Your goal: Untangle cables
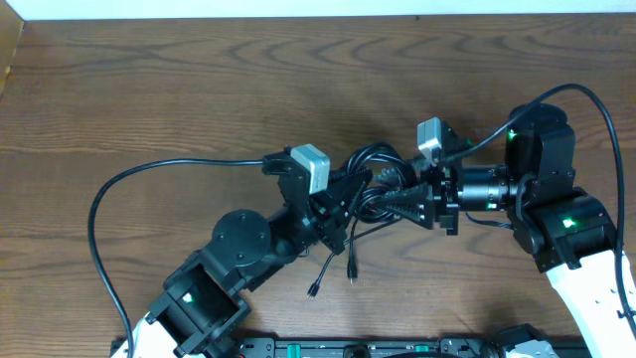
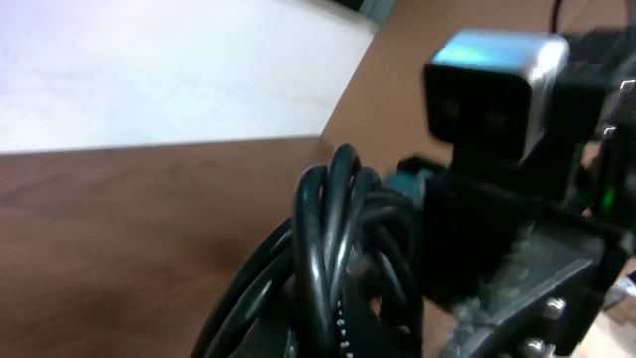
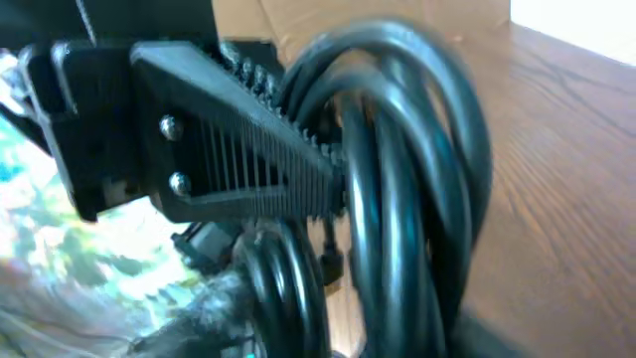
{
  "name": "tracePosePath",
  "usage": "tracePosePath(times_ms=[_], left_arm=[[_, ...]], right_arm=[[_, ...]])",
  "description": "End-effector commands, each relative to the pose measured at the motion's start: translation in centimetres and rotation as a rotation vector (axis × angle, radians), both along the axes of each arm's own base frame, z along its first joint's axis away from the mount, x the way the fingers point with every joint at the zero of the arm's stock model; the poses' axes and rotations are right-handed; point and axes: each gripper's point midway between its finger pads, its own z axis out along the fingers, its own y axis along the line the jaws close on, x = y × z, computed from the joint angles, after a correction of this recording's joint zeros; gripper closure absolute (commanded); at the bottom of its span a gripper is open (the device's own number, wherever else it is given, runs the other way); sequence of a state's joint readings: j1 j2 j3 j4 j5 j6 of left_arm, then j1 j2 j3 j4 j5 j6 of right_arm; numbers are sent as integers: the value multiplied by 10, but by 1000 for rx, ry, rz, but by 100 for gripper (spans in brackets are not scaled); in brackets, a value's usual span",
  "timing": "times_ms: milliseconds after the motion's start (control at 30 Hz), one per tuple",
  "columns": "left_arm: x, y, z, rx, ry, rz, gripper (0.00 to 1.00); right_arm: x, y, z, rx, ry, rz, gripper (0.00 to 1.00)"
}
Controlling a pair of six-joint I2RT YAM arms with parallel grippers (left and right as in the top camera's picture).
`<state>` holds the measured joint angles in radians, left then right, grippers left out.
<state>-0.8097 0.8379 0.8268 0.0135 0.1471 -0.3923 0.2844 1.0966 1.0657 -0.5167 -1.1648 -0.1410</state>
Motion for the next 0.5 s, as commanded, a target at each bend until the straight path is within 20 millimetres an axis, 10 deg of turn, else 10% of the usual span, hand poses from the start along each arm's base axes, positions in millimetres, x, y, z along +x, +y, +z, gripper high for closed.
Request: tracePosePath(times_ms=[0, 467], left_arm=[[-6, -2, 11, -20, -12, -24, 92], [-5, 1, 5, -16, 29, -7, 93]], right_arm=[[11, -3, -3, -39, -35, -67, 43], [29, -11, -8, -103, -210, -123, 32]])
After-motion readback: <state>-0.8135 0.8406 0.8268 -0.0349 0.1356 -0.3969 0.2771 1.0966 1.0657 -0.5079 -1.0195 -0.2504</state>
